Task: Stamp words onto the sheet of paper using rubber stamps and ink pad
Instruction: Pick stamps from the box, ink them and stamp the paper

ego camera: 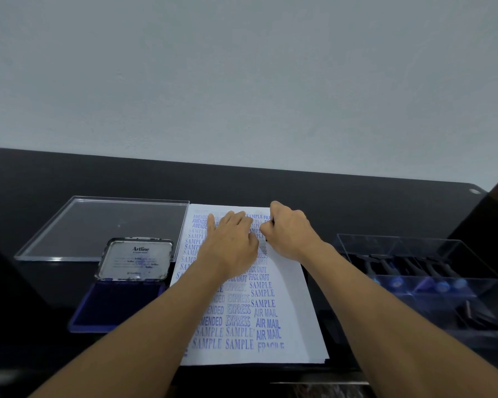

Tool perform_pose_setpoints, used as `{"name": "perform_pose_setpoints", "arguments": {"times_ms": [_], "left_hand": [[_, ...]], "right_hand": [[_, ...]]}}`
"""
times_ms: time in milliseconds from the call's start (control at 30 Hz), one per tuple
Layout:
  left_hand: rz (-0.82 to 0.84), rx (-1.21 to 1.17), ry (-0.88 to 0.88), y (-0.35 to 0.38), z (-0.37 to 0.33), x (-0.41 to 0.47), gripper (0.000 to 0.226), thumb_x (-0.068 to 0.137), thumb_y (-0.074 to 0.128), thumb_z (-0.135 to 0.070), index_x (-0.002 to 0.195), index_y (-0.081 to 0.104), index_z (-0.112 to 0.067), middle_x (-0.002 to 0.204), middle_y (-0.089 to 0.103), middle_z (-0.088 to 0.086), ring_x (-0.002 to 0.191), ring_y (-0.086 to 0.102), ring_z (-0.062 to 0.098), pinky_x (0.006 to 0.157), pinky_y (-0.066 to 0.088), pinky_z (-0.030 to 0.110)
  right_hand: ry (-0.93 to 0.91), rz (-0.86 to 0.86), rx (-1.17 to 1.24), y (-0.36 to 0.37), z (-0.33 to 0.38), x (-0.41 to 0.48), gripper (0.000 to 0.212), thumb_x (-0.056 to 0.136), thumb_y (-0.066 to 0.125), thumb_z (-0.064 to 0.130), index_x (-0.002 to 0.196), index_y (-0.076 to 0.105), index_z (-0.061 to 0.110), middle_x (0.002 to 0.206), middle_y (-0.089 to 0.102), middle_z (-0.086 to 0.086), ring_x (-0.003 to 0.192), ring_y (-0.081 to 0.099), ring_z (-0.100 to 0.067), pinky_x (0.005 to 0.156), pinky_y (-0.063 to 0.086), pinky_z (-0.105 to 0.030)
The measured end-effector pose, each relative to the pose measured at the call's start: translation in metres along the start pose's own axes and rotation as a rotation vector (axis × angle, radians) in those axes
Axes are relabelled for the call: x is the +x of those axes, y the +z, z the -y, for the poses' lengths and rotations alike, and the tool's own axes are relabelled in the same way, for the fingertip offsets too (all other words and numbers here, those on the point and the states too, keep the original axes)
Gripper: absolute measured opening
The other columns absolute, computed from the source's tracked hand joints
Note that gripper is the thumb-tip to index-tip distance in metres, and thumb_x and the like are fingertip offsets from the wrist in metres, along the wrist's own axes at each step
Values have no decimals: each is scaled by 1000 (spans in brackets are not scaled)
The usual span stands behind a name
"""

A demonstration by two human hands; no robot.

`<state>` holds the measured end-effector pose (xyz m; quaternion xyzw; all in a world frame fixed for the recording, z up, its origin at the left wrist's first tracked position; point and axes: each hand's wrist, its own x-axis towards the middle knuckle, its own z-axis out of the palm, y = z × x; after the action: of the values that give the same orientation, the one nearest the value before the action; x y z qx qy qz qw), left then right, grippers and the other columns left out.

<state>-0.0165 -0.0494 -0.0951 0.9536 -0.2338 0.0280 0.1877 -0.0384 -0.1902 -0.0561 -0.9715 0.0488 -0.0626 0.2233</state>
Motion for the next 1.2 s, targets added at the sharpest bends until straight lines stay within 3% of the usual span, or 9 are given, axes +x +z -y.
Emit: {"name": "perform_pose_setpoints", "arguments": {"times_ms": [333, 433, 1200], "left_hand": [[6, 10, -2, -1, -1, -1, 47, 105, 28, -33, 148, 34, -17, 157, 31, -1, 147, 21, 17, 120, -2, 53], [4, 4, 0, -1, 0, -1, 46, 104, 28, -32, 148, 36, -16, 156, 32, -1, 146, 21, 16, 120, -1, 53], [1, 0, 5, -1, 0, -1, 47, 104, 27, -32, 147, 36, -17, 154, 34, -1, 145, 24, 16, 121, 1, 55]], "right_hand": [[16, 6, -5, 4, -2, 6, 26, 97, 50, 23, 77, 33, 22, 82, 58, -3, 63, 49, -15, 50, 38, -27], [11, 5, -2, 3, -1, 4, 27, 97, 50, 21, 76, 32, 22, 74, 51, 0, 59, 42, -12, 49, 32, -25], [9, 71, 27, -8, 0, 2, 25, 95, 49, 21, 77, 33, 18, 71, 47, 0, 58, 36, -14, 50, 31, -28]]}}
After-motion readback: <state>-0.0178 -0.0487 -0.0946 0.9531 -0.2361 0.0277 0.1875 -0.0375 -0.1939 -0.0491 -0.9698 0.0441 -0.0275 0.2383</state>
